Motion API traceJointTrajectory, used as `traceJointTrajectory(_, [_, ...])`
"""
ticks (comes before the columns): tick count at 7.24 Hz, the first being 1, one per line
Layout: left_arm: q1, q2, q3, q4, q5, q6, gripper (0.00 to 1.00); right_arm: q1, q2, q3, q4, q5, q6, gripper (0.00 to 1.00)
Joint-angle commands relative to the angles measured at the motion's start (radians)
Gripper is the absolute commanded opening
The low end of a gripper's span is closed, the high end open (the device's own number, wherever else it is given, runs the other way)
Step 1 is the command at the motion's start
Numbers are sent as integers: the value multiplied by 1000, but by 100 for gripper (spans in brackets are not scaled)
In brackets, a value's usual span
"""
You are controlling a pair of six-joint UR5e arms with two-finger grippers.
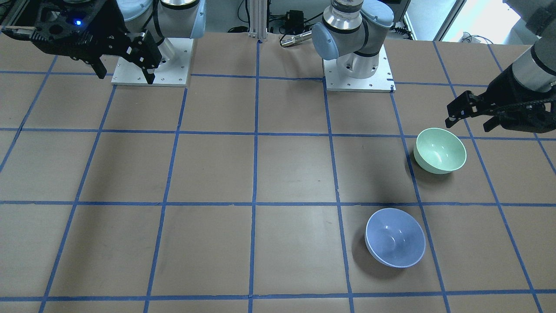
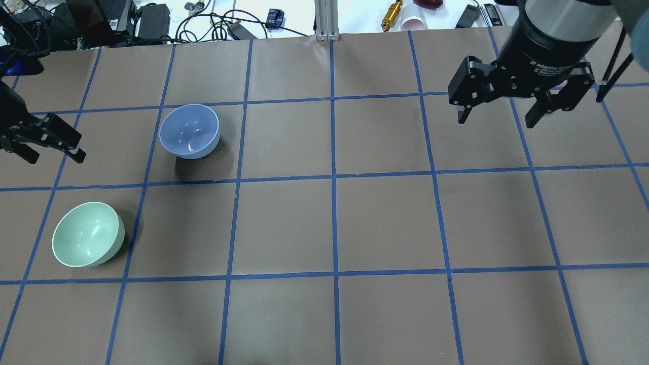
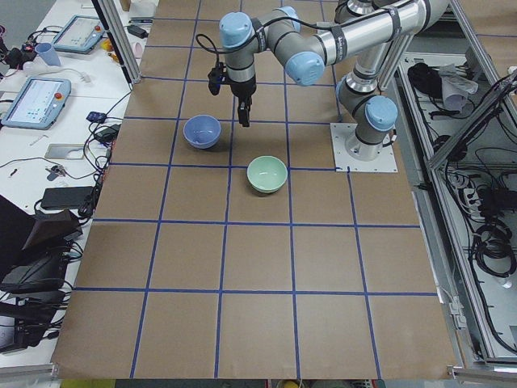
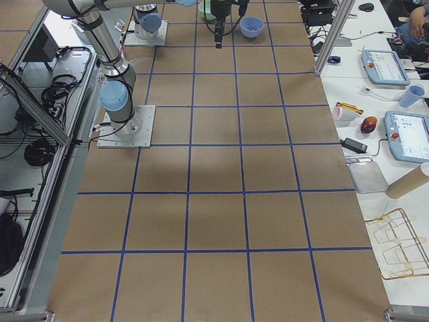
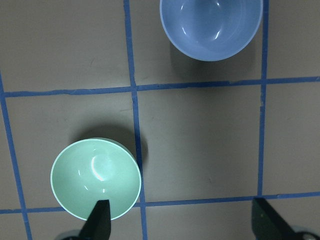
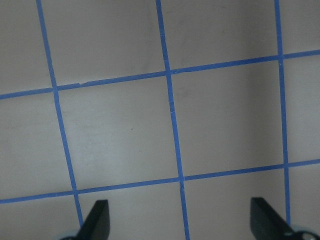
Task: Stack green bowl on blue bowl
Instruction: 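Move the left gripper outward and down toward the pale green bowl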
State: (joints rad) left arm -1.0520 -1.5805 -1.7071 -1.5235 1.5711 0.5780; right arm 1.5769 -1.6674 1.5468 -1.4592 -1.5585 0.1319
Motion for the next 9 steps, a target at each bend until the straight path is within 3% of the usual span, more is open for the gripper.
traceJointTrajectory(1, [105,-3,-133,168,-8,153,100,0,0,1,0,0,0,100])
traceJointTrajectory(4, [217,-28,-291,360,-9,276,100,0,0,-1,-1,0,0,100])
traceJointTrajectory(5, [243,-54,-308,425,-9,296,100,0,0,1,-1,0,0,100])
traceJointTrajectory(9, [262,-160,-313,488,-9,303,100,0,0,-1,-1,0,0,100])
